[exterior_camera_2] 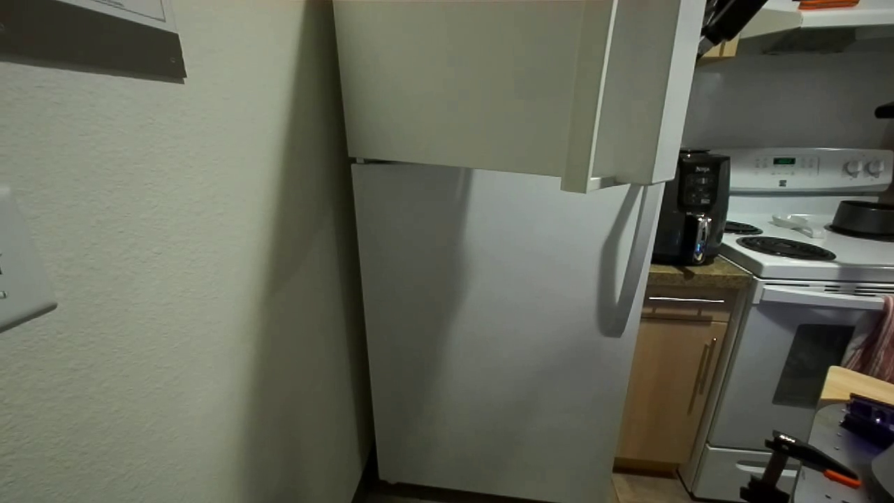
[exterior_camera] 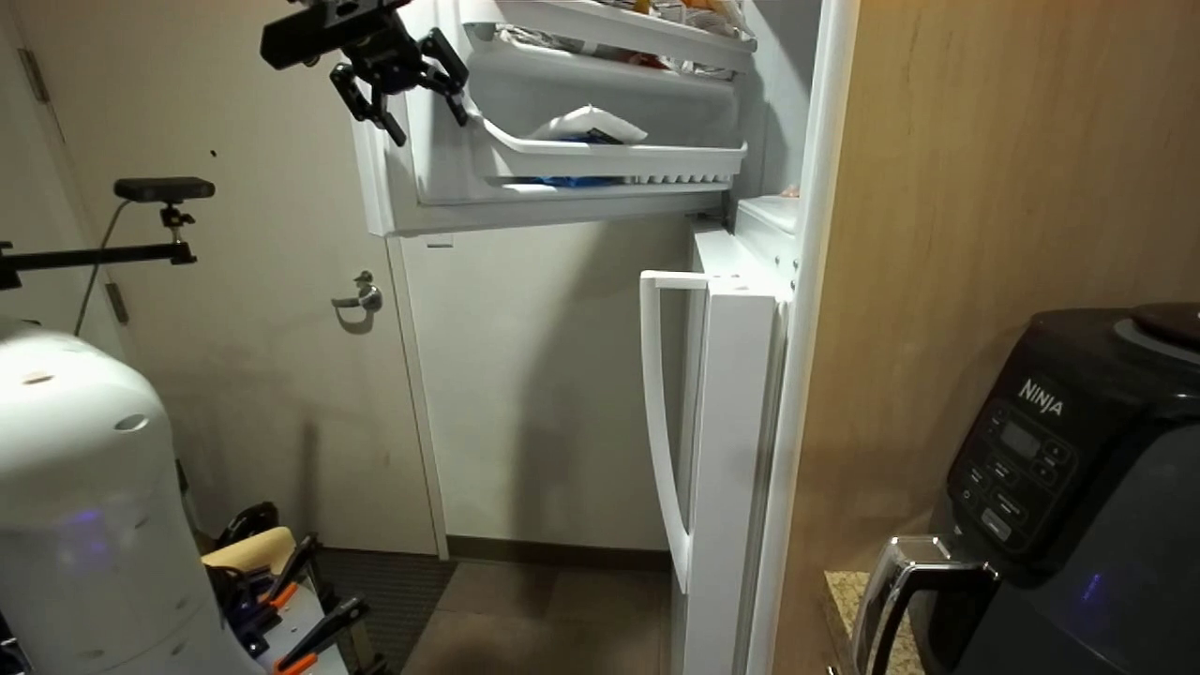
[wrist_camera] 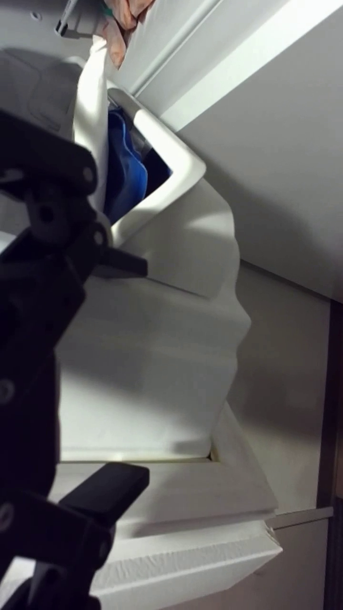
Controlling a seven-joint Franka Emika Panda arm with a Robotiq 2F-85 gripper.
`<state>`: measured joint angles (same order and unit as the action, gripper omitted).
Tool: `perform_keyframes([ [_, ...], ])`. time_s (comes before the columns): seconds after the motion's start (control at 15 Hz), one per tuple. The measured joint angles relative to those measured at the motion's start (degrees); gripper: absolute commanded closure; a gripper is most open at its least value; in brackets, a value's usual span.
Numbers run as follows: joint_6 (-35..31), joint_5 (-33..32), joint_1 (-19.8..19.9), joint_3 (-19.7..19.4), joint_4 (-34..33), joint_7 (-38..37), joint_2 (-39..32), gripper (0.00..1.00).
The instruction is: Open the top door of the fridge
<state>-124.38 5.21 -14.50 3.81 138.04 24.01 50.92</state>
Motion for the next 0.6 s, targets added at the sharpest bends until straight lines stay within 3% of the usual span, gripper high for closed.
perform_keyframes([
  [0.6,-4.24,0.03,-4.95,2.50,1.11,-1.03,-1.07,0.00],
])
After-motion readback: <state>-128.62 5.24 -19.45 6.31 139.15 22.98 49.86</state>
